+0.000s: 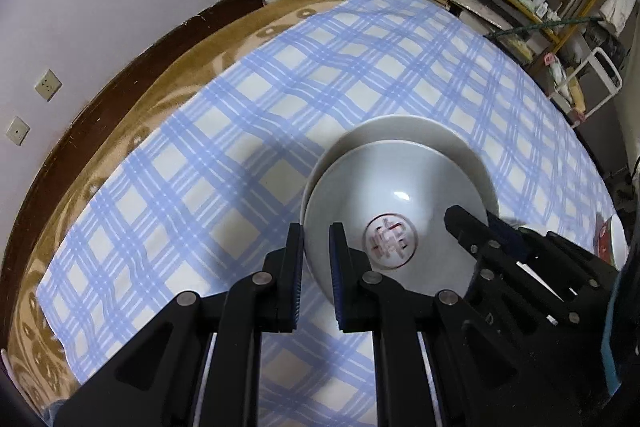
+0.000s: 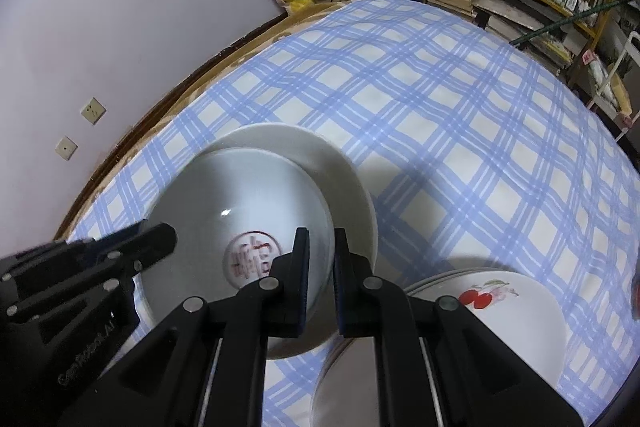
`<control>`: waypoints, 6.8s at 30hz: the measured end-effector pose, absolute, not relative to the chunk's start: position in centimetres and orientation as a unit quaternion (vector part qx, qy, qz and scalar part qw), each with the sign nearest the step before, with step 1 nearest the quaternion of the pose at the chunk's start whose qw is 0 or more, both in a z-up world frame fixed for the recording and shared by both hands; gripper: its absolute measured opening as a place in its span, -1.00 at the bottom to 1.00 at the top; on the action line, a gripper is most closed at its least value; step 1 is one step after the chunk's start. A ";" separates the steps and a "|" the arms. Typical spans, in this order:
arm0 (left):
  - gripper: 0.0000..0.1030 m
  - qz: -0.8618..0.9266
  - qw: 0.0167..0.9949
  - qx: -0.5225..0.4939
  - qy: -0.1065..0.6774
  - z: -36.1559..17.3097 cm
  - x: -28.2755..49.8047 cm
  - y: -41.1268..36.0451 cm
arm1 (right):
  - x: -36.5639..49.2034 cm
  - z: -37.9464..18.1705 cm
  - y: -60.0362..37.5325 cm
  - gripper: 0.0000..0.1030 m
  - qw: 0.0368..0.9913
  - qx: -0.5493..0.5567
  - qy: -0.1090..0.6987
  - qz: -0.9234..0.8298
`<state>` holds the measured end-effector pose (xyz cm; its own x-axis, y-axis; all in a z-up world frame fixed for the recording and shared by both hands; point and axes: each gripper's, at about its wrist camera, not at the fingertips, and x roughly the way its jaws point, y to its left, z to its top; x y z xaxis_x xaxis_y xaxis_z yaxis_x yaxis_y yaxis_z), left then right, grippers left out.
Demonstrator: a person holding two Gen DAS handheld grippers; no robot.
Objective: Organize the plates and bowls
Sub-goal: 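Lower the seal-mark bowl into the white bowl and open both tools, then move both tools away from the stack toward the remaining white bowl, then close the left tool on the patterned bowl rim while the right tool grips it, then carry the patterned bowl with both tools over the bowl stack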
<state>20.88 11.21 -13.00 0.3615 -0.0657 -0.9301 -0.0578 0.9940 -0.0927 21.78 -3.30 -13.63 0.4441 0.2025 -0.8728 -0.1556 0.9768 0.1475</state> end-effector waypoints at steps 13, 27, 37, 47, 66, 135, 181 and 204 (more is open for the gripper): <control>-0.75 0.001 0.824 -0.066 0.563 -12.8 20.5 11.5 | 21.0 -12.9 -4.8 -0.71 0.858 0.043 0.502 0.106; -0.61 0.021 0.829 -0.037 0.557 -12.3 19.4 11.4 | 19.9 -10.7 -7.1 -0.45 0.870 0.083 0.473 0.112; -0.17 0.005 0.846 0.006 0.533 -10.2 18.2 8.9 | 18.6 -8.6 -11.7 0.16 0.881 0.092 0.456 0.084; 0.53 -0.005 0.868 0.051 0.493 -7.0 17.8 4.1 | 16.4 -6.9 -18.6 0.80 0.893 0.104 0.435 0.045; 0.62 -0.088 0.882 0.071 0.457 -4.9 17.3 -11.6 | 12.3 -4.5 -34.0 0.82 0.906 0.139 0.397 -0.053; -0.68 -0.289 0.748 0.147 0.579 -17.0 18.3 -37.7 | 12.3 -17.3 -50.8 -0.73 0.802 0.254 0.530 -0.101; -0.78 -0.102 0.846 0.071 0.519 -6.3 20.5 -4.3 | 19.4 -8.2 -19.9 -0.80 0.865 0.129 0.480 0.070; -0.78 -0.013 0.839 -0.044 0.542 -10.2 19.6 8.7 | 21.4 -10.2 -6.8 -0.81 0.852 0.048 0.490 0.179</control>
